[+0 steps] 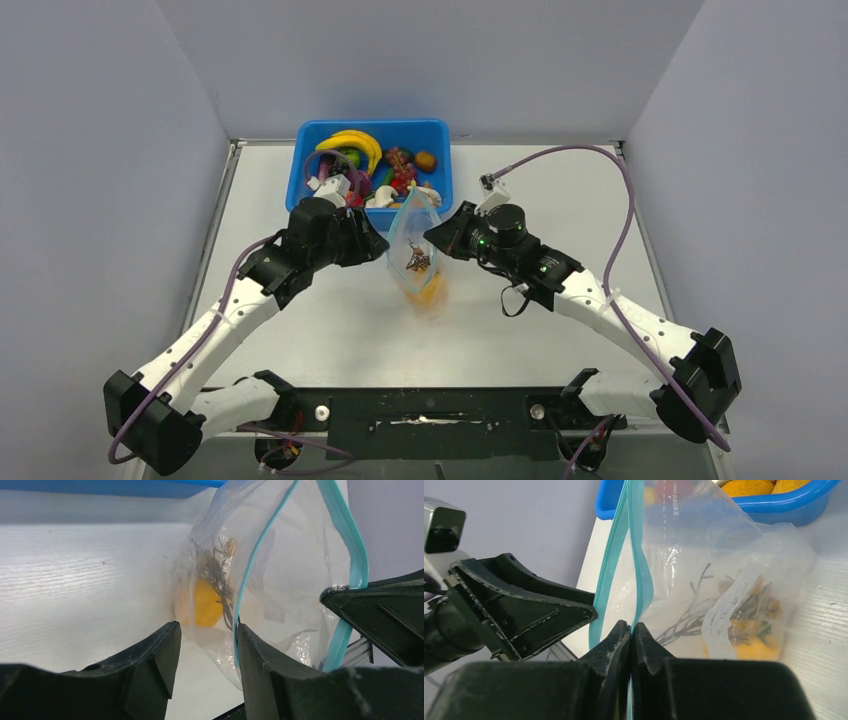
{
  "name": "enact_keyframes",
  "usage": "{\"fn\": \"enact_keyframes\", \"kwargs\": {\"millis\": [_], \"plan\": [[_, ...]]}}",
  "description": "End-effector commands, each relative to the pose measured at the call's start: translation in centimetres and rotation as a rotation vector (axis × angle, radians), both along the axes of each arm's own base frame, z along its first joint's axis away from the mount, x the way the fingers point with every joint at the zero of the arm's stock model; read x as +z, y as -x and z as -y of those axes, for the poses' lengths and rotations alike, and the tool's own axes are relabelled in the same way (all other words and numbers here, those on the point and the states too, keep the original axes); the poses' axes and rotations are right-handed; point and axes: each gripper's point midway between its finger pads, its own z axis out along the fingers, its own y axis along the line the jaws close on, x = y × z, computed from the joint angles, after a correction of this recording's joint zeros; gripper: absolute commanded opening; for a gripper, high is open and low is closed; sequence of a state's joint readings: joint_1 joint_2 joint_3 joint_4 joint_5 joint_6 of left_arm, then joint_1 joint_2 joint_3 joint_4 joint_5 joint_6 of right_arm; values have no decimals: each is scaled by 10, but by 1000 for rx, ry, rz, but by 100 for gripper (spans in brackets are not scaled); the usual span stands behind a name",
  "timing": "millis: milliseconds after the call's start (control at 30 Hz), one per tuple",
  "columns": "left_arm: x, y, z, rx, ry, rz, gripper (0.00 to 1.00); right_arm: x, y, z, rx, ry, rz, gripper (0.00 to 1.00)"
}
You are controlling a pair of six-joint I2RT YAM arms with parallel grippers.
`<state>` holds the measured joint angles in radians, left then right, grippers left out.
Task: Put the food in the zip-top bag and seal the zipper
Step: Place the fake food in the zipper food storage bag.
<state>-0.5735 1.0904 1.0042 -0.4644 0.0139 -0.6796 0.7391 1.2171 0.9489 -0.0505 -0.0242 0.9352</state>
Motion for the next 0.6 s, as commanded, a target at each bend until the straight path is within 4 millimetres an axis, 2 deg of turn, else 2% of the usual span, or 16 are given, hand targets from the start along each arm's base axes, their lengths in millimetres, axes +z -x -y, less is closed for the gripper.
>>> {"fn": "enact_keyframes", "kwargs": {"millis": [0, 67, 100, 167, 233, 333, 467, 567], "plan": [[11, -10, 16, -69, 94, 45, 47, 24, -2, 1, 5, -59, 75, 0], [12, -8, 26, -141, 142, 53, 46, 18, -4, 1, 3, -48, 65, 0], [14, -7, 31, -164, 173, 54, 40, 15, -5, 1, 1, -41, 58, 0], [21, -4, 37, -184, 216, 63, 15, 10, -7, 4, -7, -24, 50, 0], [32, -2, 38, -192, 240, 81, 2, 10, -10, 13, -33, -3, 58, 0], [61, 4, 41, -229, 294, 134, 0, 16, -17, 32, -93, 45, 79, 0], [102, 17, 51, -302, 406, 211, 0, 36, -15, 51, -132, 68, 123, 0], [113, 19, 51, -306, 430, 245, 0, 44, -9, 57, -132, 72, 139, 0]]}}
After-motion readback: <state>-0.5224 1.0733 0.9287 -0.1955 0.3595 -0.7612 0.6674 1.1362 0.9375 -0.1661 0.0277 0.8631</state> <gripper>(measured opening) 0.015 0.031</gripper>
